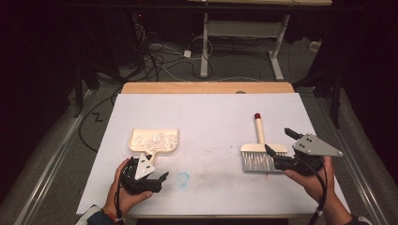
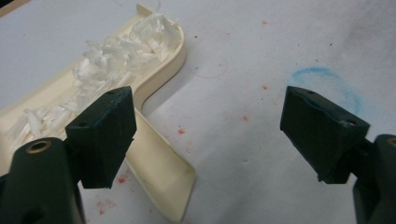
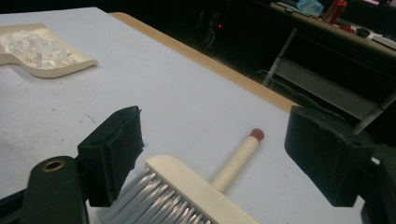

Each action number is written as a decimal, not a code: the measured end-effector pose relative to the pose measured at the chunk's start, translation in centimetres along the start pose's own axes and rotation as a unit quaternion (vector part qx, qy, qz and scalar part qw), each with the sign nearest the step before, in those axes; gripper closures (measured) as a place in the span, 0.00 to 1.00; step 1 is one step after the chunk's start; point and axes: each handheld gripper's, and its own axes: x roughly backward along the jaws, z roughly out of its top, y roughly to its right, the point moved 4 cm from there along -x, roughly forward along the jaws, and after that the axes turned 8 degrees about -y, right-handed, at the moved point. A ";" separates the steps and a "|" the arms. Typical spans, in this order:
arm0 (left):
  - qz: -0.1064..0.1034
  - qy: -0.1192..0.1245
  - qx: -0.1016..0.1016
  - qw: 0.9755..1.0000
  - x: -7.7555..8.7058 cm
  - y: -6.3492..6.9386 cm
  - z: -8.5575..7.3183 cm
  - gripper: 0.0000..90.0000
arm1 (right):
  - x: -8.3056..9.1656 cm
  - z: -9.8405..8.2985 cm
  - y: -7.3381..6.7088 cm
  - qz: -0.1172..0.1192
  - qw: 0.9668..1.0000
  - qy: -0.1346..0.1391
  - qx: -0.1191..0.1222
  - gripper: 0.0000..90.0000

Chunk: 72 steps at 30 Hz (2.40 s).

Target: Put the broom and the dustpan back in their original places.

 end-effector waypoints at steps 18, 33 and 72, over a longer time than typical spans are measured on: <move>-0.006 -0.002 -0.012 1.000 -0.1 0.3 0.0 0.20 | 1.3 -1.9 -0.2 0.001 1.000 -0.004 0.013 0.22; -0.007 -0.003 -0.019 1.000 -0.1 0.4 0.0 0.20 | 1.1 -4.2 -0.2 -0.009 1.000 -0.012 0.023 0.22; -0.002 0.003 -0.042 0.999 0.2 1.3 0.3 0.20 | 1.1 -7.7 -1.1 0.003 0.999 -0.031 0.011 0.22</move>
